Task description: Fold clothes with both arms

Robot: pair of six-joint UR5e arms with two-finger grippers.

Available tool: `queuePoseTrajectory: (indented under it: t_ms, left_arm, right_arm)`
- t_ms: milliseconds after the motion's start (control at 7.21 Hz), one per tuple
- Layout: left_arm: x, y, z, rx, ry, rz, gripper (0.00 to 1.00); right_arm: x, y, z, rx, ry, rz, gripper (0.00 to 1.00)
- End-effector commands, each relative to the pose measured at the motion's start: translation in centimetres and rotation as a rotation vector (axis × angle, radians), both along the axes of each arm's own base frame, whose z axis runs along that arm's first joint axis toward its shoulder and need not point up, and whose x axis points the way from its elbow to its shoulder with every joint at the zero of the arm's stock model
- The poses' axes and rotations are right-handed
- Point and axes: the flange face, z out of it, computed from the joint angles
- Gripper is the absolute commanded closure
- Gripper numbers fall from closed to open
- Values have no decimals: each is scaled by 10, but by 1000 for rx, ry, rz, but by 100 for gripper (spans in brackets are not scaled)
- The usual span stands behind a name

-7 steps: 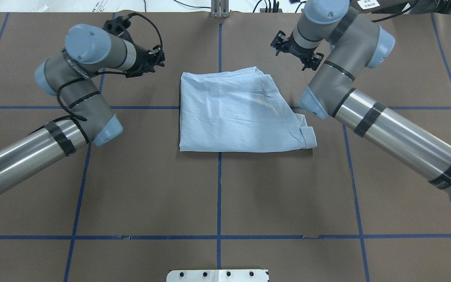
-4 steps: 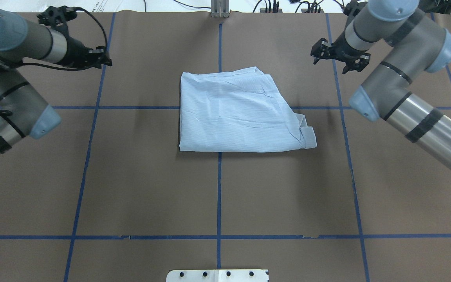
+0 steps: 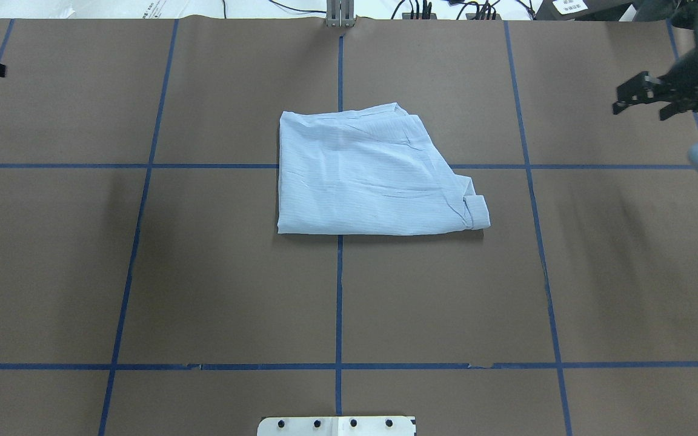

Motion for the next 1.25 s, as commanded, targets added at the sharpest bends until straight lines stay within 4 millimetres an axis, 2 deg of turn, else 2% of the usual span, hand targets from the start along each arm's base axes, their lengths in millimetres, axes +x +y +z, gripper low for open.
queuePoseTrajectory:
  t_ms: [0,139,277,416,555,693,832,1109]
  left_arm:
    - [-78,61,74,55,-72,53,0]
    - [-82,85,92,62,-82,90,0]
    - [-84,105,104,55,-77,112,0]
    - [-88,104,95,23,-82,102,0]
    - [-90,101,93,-25,-89,100,0]
    - [-87,100,73,10,-97,97,0]
    - [-92,100,69,24,-143,63,0]
    - [-94,106,79,7,-186,38,0]
  right_arm:
    - [90,30,51,54,22,-46,0]
    - [117,44,63,61,6,-52,0]
    - [142,65,84,79,-18,-87,0]
    - [144,76,90,77,-17,-94,0]
    - [147,79,95,63,-9,-114,0]
    - [158,83,98,85,5,-147,0]
    - [159,87,96,87,25,-155,0]
    - [166,106,108,79,106,-144,0]
